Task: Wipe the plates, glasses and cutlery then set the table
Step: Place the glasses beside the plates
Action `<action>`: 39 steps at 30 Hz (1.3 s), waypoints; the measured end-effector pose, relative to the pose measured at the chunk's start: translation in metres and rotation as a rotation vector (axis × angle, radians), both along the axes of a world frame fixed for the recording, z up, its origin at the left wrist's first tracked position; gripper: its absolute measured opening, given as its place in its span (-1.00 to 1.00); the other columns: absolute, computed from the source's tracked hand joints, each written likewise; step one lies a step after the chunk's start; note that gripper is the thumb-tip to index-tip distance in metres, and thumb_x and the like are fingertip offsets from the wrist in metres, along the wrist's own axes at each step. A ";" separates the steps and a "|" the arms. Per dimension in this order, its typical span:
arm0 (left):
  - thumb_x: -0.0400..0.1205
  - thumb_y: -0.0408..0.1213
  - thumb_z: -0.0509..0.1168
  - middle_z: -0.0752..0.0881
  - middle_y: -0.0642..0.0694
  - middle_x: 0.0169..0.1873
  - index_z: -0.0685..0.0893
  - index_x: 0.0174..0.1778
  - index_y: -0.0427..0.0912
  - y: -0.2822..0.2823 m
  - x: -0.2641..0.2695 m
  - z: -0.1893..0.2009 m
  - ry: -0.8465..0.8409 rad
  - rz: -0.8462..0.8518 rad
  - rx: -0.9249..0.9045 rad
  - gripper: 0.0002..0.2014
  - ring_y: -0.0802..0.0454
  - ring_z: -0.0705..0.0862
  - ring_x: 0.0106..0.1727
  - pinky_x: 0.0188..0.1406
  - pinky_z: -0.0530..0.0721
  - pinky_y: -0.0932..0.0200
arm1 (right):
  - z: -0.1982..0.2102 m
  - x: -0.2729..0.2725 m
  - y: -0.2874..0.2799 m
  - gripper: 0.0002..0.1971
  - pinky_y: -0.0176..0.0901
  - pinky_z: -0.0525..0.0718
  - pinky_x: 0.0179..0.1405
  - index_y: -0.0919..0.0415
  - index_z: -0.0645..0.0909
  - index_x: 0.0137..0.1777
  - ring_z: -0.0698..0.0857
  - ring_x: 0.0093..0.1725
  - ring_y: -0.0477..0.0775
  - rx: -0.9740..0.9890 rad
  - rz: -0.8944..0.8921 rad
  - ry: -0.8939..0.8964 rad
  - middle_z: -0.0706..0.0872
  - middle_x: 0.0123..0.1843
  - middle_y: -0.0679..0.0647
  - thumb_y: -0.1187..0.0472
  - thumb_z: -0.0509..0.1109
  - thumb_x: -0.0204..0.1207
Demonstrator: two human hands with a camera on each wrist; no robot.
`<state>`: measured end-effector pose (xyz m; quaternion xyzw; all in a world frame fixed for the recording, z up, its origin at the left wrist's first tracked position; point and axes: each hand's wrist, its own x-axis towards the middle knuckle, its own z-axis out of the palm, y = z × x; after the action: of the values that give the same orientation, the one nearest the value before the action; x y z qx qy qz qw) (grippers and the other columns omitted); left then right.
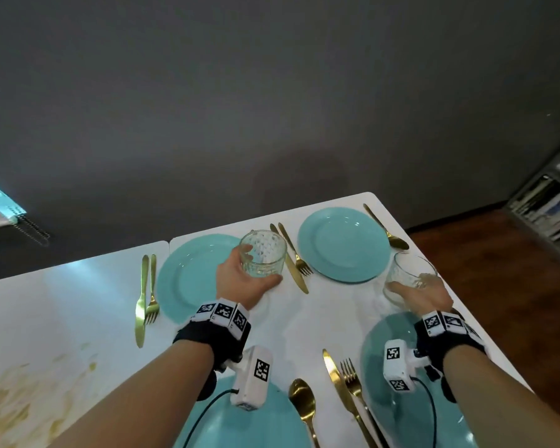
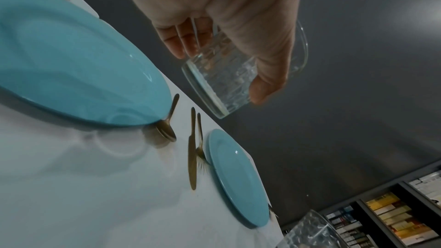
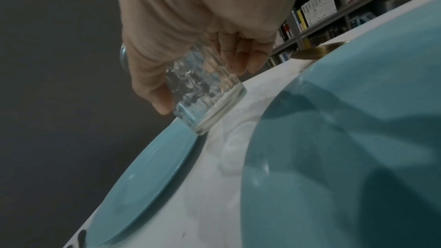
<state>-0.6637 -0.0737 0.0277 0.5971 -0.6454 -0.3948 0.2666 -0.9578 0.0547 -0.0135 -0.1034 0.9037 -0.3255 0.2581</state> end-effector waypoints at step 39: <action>0.23 -0.23 0.65 0.71 -0.05 0.15 0.53 0.33 -0.16 0.008 -0.044 -0.016 0.002 -0.073 0.046 -0.26 0.11 0.59 0.05 0.01 0.49 0.33 | -0.030 -0.032 0.008 0.03 0.21 0.53 0.38 0.12 0.31 0.51 0.53 0.38 0.35 -0.094 -0.231 -0.061 0.54 0.42 0.23 0.10 0.76 0.02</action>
<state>-0.7073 -0.0653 0.0116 0.5786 -0.6575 -0.4194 0.2388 -0.9897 0.0628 -0.0435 -0.0006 0.8850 -0.3983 0.2410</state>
